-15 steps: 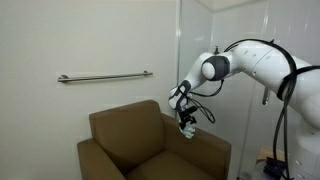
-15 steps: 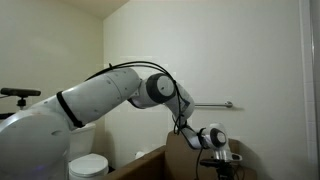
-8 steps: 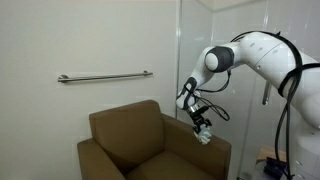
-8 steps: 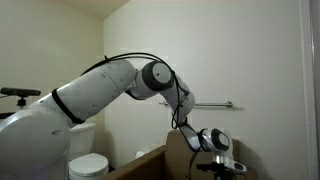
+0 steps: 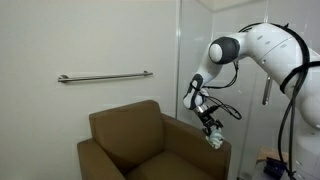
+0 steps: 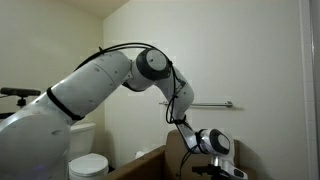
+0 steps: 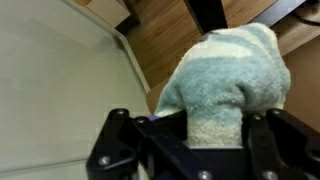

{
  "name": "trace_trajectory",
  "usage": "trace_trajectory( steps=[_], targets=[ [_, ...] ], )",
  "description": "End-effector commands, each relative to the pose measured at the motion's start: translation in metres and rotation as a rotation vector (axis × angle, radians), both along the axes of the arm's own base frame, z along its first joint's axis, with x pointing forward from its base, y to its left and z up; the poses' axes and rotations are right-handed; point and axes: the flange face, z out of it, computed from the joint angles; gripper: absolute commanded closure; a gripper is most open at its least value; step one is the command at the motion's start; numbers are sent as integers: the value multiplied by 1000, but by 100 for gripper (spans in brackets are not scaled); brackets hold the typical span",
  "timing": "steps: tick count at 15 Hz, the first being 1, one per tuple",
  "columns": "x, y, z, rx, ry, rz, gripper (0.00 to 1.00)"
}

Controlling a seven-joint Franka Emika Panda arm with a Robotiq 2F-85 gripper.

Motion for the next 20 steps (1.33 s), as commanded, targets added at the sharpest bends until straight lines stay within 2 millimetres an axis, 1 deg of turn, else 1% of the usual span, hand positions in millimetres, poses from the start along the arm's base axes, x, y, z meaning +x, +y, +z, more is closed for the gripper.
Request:
trace_trajectory(
  steps=[1,3,4,6,8,9,11,13,15,16,17,18,20],
  targets=[
    [52,7,16,-27,-43,99,95],
    [101,15,38,-88,-129,172,95],
    [127,21,54,-122,-180,206,95],
    [173,37,86,-165,-296,250,95],
    [211,53,114,-203,-403,311,95],
    [229,63,131,-232,-454,343,95],
    [258,84,158,-275,-561,400,95],
    [283,106,175,-295,-684,441,94],
    [301,125,190,-300,-816,457,95],
    [308,133,192,-316,-874,472,95],
    [297,125,188,-287,-793,468,95],
    [303,132,190,-293,-832,478,94],
    [306,137,189,-295,-848,483,94]
  ],
)
